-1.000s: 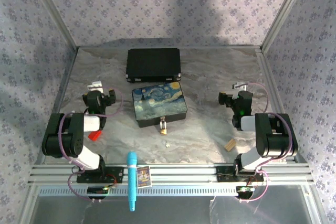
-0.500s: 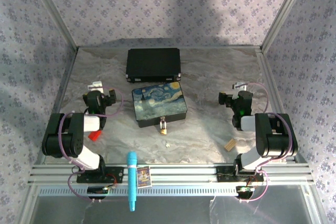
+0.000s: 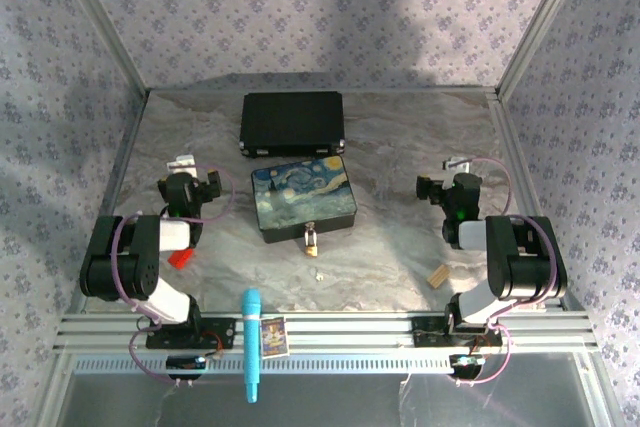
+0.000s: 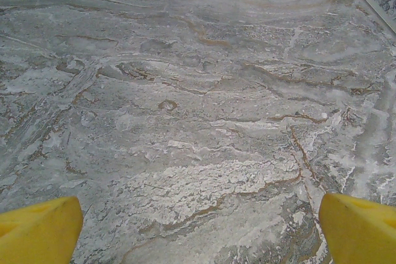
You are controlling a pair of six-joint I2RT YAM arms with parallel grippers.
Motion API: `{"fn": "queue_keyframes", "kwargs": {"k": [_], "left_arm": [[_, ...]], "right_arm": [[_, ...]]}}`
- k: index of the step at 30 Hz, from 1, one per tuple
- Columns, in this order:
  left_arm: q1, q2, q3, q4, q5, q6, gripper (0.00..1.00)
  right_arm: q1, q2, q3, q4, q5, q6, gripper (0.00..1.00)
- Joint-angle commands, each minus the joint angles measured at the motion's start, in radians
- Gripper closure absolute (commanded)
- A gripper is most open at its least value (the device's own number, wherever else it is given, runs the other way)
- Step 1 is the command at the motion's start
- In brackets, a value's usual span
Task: Unlock the padlock with the key
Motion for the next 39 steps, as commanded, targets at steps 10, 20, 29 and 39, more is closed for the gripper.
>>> {"fn": "queue_keyframes", "kwargs": {"k": [10, 20, 29, 39], "left_arm": [[0.005, 0.0, -0.006, 0.033, 0.015, 0.009, 0.0], [-0.001, -0.092, -0.031, 0.002, -0.02, 0.001, 0.0], [-0.007, -0.407, 0.03, -0.347, -0.059, -0.115, 0.0], [-0.017, -0.647, 0.092, -0.779, 0.298, -0.706, 0.0]], "right_arm": [[-0.005, 0.0, 0.016, 0.003, -0.009, -0.014, 0.01], [-0.004, -0.085, 0.013, -0.047, -0.018, -0.019, 0.01], [0.015, -0.346, 0.073, -0.348, -0.028, 0.012, 0.01], [0.021, -0.45, 0.256, -0.852, -0.29, 0.313, 0.01]]}}
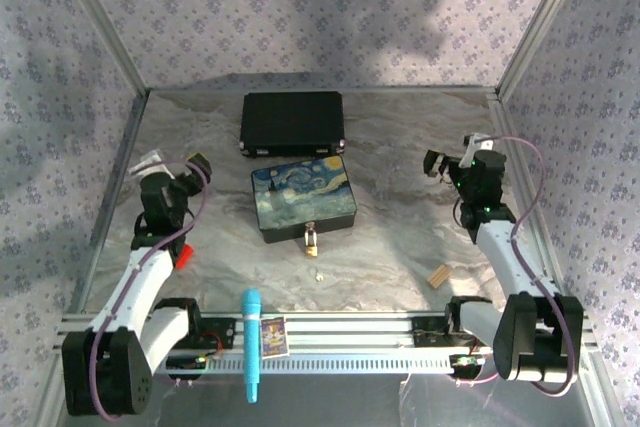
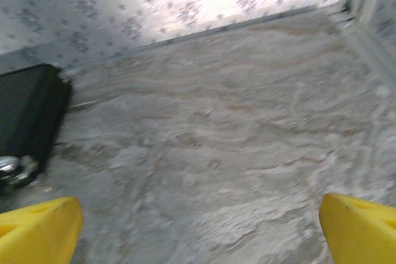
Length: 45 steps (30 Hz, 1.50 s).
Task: Unlock the padlock with the key
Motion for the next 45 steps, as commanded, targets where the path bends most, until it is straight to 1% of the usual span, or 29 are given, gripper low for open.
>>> {"fn": "queue_keyframes", "kwargs": {"k": [1, 2, 4, 6, 7, 8, 9, 11, 13, 14, 15, 17, 21, 23, 25, 27, 28, 29, 30, 31, 34, 36, 38, 41, 43, 45], "left_arm": [[-0.029, -0.026, 0.043, -0.228, 0.211, -0.228, 0.0], [-0.056, -0.031, 0.049, -0.264, 0.246, -0.237, 0.0], [-0.125, -0.038, 0.07, -0.343, 0.262, -0.24, 0.0], [-0.215, -0.048, 0.085, -0.42, 0.24, -0.245, 0.0], [-0.254, -0.05, 0.09, -0.447, 0.228, -0.256, 0.01], [-0.297, -0.048, 0.093, -0.47, 0.221, -0.271, 0.02], [-0.329, -0.043, 0.096, -0.481, 0.223, -0.286, 0.03], [-0.413, -0.021, 0.116, -0.518, 0.221, -0.307, 0.04], [-0.495, 0.001, 0.141, -0.557, 0.192, -0.326, 0.04], [-0.537, 0.01, 0.147, -0.561, 0.177, -0.339, 0.04], [-0.576, 0.017, 0.148, -0.56, 0.165, -0.356, 0.05], [-0.64, 0.029, 0.132, -0.521, 0.142, -0.39, 0.05], [-0.733, 0.079, 0.115, -0.445, 0.103, -0.437, 0.06], [-0.777, 0.112, 0.127, -0.435, 0.084, -0.448, 0.1], [-0.813, 0.144, 0.139, -0.425, 0.075, -0.449, 0.12], [-0.837, 0.172, 0.144, -0.411, 0.07, -0.464, 0.18], [-0.841, 0.18, 0.145, -0.413, 0.07, -0.464, 0.18], [-0.839, 0.178, 0.16, -0.46, 0.05, -0.456, 0.17], [-0.842, 0.167, 0.173, -0.527, -0.013, -0.457, 0.17], [-0.843, 0.152, 0.166, -0.553, -0.05, -0.466, 0.15], [-0.801, 0.113, 0.101, -0.493, -0.073, -0.472, 0.14], [-0.73, 0.137, 0.082, -0.484, -0.058, -0.481, 0.15], [-0.682, 0.163, 0.079, -0.468, -0.037, -0.471, 0.14], [-0.677, 0.193, 0.093, -0.446, -0.073, -0.447, 0.14], [-0.674, 0.235, 0.123, -0.465, -0.108, -0.429, 0.14], [-0.668, 0.287, 0.158, -0.488, -0.127, -0.41, 0.14]], "right_arm": [[0.063, -0.023, 0.023, -0.231, -0.16, 0.088, 0.01], [0.1, -0.022, 0.029, -0.266, -0.157, 0.09, 0.01], [0.176, -0.019, 0.044, -0.338, -0.135, 0.094, 0.03], [0.261, -0.022, 0.05, -0.392, -0.097, 0.103, 0.03], [0.291, -0.025, 0.049, -0.403, -0.083, 0.11, 0.03], [0.343, -0.031, 0.042, -0.414, -0.064, 0.129, 0.04], [0.37, -0.035, 0.037, -0.418, -0.057, 0.138, 0.04], [0.46, -0.043, 0.026, -0.428, -0.024, 0.173, 0.06], [0.542, -0.044, 0.015, -0.426, 0.005, 0.214, 0.07], [0.577, -0.041, 0.009, -0.42, 0.013, 0.233, 0.09], [0.615, -0.035, 0.007, -0.417, 0.021, 0.244, 0.12], [0.692, -0.017, 0.009, -0.417, 0.049, 0.264, 0.17], [0.836, 0.038, 0.014, -0.384, 0.105, 0.314, 0.27], [0.901, 0.078, 0.02, -0.356, 0.127, 0.348, 0.31], [0.968, 0.126, 0.038, -0.346, 0.173, 0.404, 0.32], [1.032, 0.188, 0.06, -0.318, 0.192, 0.449, 0.34], [1.055, 0.215, 0.07, -0.309, 0.203, 0.461, 0.35], [1.081, 0.251, 0.086, -0.306, 0.212, 0.47, 0.35], [1.095, 0.285, 0.103, -0.31, 0.215, 0.481, 0.37], [1.103, 0.308, 0.113, -0.311, 0.211, 0.487, 0.38], [1.126, 0.355, 0.118, -0.279, 0.197, 0.499, 0.41], [1.139, 0.381, 0.117, -0.254, 0.187, 0.499, 0.44], [1.144, 0.404, 0.12, -0.248, 0.177, 0.505, 0.45], [1.146, 0.415, 0.11, -0.239, 0.182, 0.507, 0.5], [1.147, 0.41, 0.099, -0.236, 0.19, 0.512, 0.5], [1.148, 0.407, 0.104, -0.27, 0.19, 0.521, 0.51]]}}
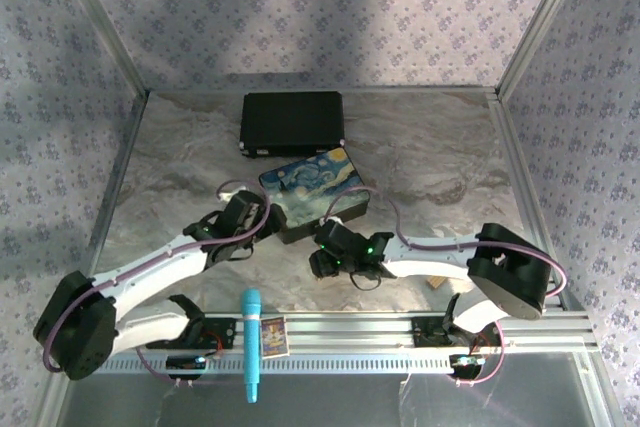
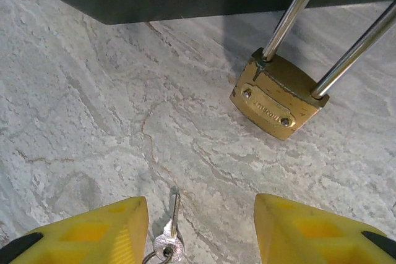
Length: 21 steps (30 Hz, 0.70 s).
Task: Unlock the padlock with the key
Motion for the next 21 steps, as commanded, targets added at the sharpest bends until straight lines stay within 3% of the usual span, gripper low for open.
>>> {"fn": "queue_keyframes", "kwargs": {"k": [1, 4, 9, 21], "left_arm": [[0.011, 0.083, 0.058, -0.046, -0.07, 0.041, 0.14], [0.04, 0.127, 0.059, -0.069, -0.114, 0.009, 0.18], [0.118, 0.155, 0.024, -0.011, -0.077, 0.0, 0.22], [0.074, -0.055, 0.0, -0.054, -0.033, -0.018, 0.18]], "right_arm": [[0.014, -0.005, 0.011, -0.035, 0.031, 0.028, 0.51], [0.058, -0.005, 0.033, -0.086, 0.078, 0.043, 0.49], [0.081, 0.014, 0.048, -0.118, 0.106, 0.059, 0.48], [0.131, 0.086, 0.103, -0.195, 0.126, 0.094, 0.52]]}}
